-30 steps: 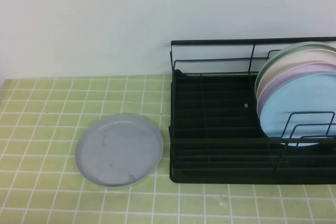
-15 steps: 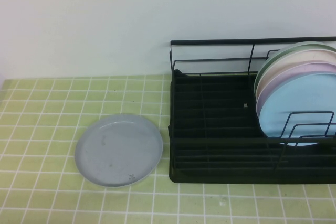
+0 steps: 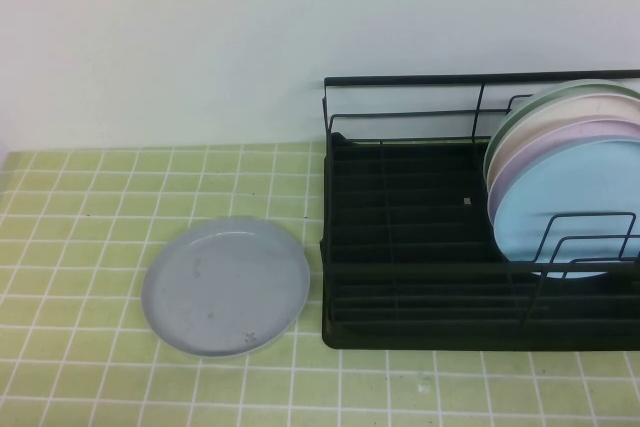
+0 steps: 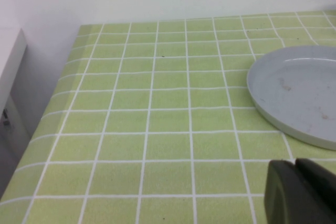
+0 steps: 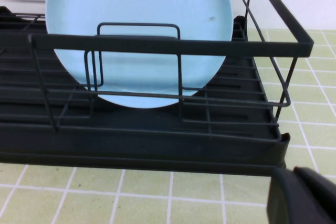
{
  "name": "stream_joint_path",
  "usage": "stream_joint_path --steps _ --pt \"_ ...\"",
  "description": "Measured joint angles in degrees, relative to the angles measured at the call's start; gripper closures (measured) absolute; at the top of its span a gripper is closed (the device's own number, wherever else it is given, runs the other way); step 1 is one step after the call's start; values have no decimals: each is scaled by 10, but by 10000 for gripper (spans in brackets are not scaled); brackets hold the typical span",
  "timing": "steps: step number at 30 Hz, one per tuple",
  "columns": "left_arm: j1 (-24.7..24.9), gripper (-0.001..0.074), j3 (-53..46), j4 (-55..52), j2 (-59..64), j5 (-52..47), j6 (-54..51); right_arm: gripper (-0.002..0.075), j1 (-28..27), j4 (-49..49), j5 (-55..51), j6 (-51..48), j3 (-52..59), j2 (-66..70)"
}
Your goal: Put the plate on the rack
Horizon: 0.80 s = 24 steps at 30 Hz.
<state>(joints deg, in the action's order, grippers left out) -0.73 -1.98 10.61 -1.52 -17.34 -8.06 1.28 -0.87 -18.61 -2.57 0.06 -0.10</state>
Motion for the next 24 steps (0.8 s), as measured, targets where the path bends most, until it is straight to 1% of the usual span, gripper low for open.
stream_joint_path --steps 14,16,21,24 --pt "0 735 0 0 0 0 0 727 0 0 0 0 -1 0" --pt "0 735 0 -14 0 7 0 727 0 0 0 0 -1 0" --pt "0 735 0 -12 0 86 0 727 0 38 14 -26 -1 0" --pt "0 735 0 -12 0 177 0 727 0 36 85 -26 0 0"
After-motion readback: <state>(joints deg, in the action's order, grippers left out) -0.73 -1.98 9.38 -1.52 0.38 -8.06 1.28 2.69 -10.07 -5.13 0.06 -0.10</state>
